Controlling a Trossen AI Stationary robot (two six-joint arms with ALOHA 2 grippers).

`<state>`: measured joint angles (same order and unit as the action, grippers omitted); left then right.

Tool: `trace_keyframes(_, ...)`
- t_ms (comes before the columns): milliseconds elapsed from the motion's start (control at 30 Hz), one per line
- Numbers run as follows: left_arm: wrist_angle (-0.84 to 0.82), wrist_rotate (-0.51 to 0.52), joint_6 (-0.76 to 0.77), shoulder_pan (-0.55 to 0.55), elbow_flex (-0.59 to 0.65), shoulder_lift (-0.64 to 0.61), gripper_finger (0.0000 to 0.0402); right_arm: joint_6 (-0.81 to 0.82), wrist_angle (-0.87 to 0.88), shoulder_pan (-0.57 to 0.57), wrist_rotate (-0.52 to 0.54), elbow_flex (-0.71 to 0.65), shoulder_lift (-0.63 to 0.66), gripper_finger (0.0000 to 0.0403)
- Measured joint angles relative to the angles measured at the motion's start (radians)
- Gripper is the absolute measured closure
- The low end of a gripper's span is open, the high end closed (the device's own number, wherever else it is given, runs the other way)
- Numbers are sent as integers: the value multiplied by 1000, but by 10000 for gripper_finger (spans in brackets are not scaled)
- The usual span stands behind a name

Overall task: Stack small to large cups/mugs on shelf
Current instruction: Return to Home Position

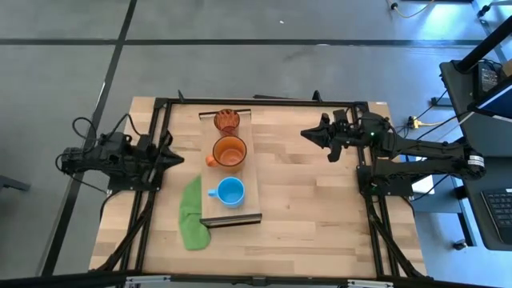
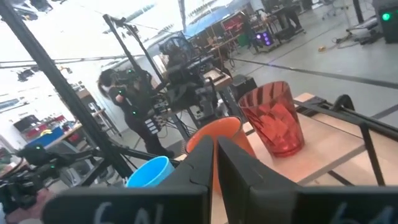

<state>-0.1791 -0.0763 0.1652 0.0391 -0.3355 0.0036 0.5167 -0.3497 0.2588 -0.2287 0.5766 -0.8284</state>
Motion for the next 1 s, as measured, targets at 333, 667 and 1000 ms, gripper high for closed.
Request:
trace_keyframes(333,-13,10,21,-72,63,0,386,-1,-54,-14,-17,0,0,380)
trace_keyframes(667,131,10,51,-119,188,0,386,3,-52,-22,-18,0,0,380)
trace_keyframes(1000,256,7,69,-124,282,0,386,6,-51,-22,-18,0,0,380)
